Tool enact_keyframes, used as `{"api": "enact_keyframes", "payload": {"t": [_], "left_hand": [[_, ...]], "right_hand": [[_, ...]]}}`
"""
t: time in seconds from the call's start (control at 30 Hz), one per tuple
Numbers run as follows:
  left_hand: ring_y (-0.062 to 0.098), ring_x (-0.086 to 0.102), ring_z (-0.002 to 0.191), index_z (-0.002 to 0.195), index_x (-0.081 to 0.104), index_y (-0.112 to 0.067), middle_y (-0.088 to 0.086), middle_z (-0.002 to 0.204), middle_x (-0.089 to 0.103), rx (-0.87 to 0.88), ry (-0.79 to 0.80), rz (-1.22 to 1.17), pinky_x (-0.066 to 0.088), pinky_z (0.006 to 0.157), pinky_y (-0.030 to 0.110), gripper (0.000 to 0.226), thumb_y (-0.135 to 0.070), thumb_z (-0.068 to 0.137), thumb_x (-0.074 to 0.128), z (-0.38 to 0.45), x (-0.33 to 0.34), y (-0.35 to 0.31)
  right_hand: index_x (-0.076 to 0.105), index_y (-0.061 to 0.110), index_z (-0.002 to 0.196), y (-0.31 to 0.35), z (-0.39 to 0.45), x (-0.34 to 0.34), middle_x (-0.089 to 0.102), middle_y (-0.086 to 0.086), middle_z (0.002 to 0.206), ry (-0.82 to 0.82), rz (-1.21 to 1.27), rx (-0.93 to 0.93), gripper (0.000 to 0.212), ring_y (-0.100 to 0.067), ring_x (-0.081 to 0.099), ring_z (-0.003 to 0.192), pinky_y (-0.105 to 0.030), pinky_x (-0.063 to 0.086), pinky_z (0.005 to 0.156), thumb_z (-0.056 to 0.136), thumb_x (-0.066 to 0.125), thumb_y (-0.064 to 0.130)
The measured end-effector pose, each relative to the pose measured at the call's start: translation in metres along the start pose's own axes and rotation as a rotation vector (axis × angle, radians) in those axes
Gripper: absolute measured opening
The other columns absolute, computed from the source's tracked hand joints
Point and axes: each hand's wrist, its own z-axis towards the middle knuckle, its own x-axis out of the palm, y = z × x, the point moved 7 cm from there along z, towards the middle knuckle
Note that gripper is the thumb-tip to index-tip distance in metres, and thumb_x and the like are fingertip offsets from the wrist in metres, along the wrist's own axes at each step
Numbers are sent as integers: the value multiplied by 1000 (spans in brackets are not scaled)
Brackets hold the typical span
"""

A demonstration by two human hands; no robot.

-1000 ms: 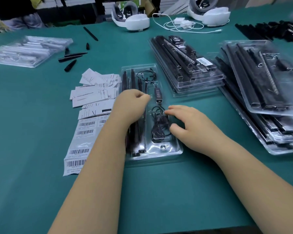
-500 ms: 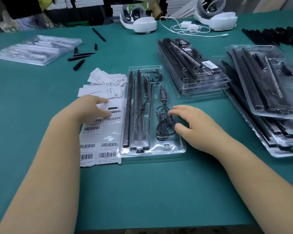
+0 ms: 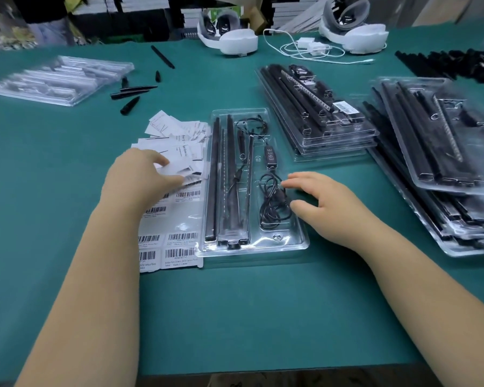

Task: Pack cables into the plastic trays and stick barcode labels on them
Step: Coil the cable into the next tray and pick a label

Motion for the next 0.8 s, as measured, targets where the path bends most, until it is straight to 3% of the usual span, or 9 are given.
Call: {"api": "enact_keyframes", "payload": {"t": [0.13,0.2,0.27,0.37,0.5,0.57,0.63,0.73,0.8], "left_hand": [[24,55,108,112,67,-15,9,112,64,-53,-129,-117,41,79,33,43,-44,80,68,-2,-12,1],[14,56,80,100,71,-15,0,77,62,-51,-164,-347,44,71,30,39,-48,79,68,-6,-16,-4],[5,48,57,85,73,-17,-3,64,54,-57,-115,-577,42,59,25,37,-53,76,70,-11,-14,-13],[2,46,52,73,71,-22,-2,68,57,-62,-56,-651,40,55,23,30,-52,74,72,-17,-9,-25],[13,48,62,70,68,-18,6,73,55,-54,-158,-823,52,64,32,24,-42,74,71,-21,-21,-28],[10,49,61,66,66,-18,-5,62,55,-25,-221,-991,57,66,35,21,-36,75,70,-22,-30,-28],[4,47,54,69,68,-22,-19,52,50,-1,-256,-1119,52,60,27,14,-32,77,67,-24,-36,-29],[7,41,51,73,70,-17,-12,54,43,-12,-130,-1426,42,54,23,16,-26,81,60,-25,-26,-39],[10,39,56,66,60,-19,-6,60,40,-50,-68,-1481,34,56,26,14,-22,79,56,-27,-15,-48]], "right_hand": [[55,30,129,-1,0,0,43,13,142,-2,9,-3,40,-1,33,130,-13,20,97,91,52,19],[56,29,129,0,0,-1,46,12,138,-26,20,1,38,-4,36,128,-15,22,97,91,52,21],[56,28,128,-1,0,-3,50,11,132,-68,44,17,37,-9,39,126,-20,26,98,92,52,23],[57,29,126,-2,0,-5,50,15,117,-99,73,36,35,-9,43,118,-22,29,93,92,53,25],[57,28,126,-2,-1,-4,48,15,110,-93,66,33,35,-6,44,110,-21,30,89,91,54,25],[58,28,125,-2,-2,-5,48,14,109,-98,70,31,35,-5,44,106,-21,30,88,91,54,25],[59,28,123,-1,-2,-6,50,13,108,-111,81,32,33,-4,44,104,-20,30,86,91,54,24],[61,27,120,0,-2,-7,52,12,108,-133,117,32,30,-5,47,105,-21,33,88,91,55,24],[62,27,118,3,-2,-8,54,12,108,-155,156,23,27,-7,48,109,-24,36,93,91,55,28]]}}
